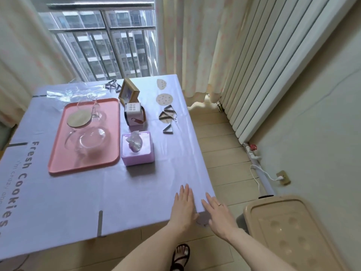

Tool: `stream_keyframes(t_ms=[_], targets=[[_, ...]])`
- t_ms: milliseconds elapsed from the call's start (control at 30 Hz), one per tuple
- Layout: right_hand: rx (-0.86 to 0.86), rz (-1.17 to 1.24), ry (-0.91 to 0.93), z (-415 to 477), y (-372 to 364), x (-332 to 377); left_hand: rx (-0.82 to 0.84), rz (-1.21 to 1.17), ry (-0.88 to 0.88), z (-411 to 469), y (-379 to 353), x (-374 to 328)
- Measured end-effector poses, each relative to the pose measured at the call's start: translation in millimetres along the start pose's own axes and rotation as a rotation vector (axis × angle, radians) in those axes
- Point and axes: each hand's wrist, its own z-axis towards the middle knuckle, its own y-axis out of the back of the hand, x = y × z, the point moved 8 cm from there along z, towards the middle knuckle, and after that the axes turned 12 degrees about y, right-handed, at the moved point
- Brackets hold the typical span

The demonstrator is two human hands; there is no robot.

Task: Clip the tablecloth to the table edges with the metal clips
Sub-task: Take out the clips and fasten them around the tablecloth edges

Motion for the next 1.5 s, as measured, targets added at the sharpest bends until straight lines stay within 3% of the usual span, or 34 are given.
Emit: stream_keyframes(t_ms=[100, 233, 300, 367, 500, 700, 767, 900, 1133, 1500], targets=[[-0.041, -0.017, -0.012, 7.5, 10.3, -7.1, -0.045, 0.024, 0.015, 14.6, 0.8, -5.9], [-0.077, -0.091, 0.108, 20.5, 15.0, -3.3, -0.012, 0.120, 0.019, 19.6, -6.2, -10.2], [0.022, -0.112, 0.104, 28.8, 4.4, -9.0, 0.028, 0.114, 0.032, 25.3, -24.8, -3.1], [0.009, -0.076, 0.136, 35.9, 0.1, -12.7, 0.042, 0.115, 0.037, 32.1, -34.1, 0.6], [0.036, -0.014, 0.214, 34.1, 12.5, -8.5, 0.005, 0.148, 0.021, 24.9, -20.7, -2.9], [0.103, -0.045, 0.318, 40.8, 5.6, -11.9, -0.178, 0.125, 0.002, 20.0, 18.7, -13.6], [0.140, -0.065, 0.341, 42.0, 6.2, -14.2, -0.114, 0.152, 0.017, 21.1, 6.2, -10.9], [0.112, 0.040, 0.355, 46.7, 28.4, -20.8, 0.021, -0.005, 0.094, 23.2, -1.1, -1.6], [0.069, 0.229, 0.246, 70.7, 63.6, -55.7, -0.174, -0.396, 0.310, 23.7, 32.1, 20.6], [0.028, 0.308, 0.249, 137.0, 121.6, -60.5, -0.196, -0.498, 0.346, 78.7, 78.8, 24.5]])
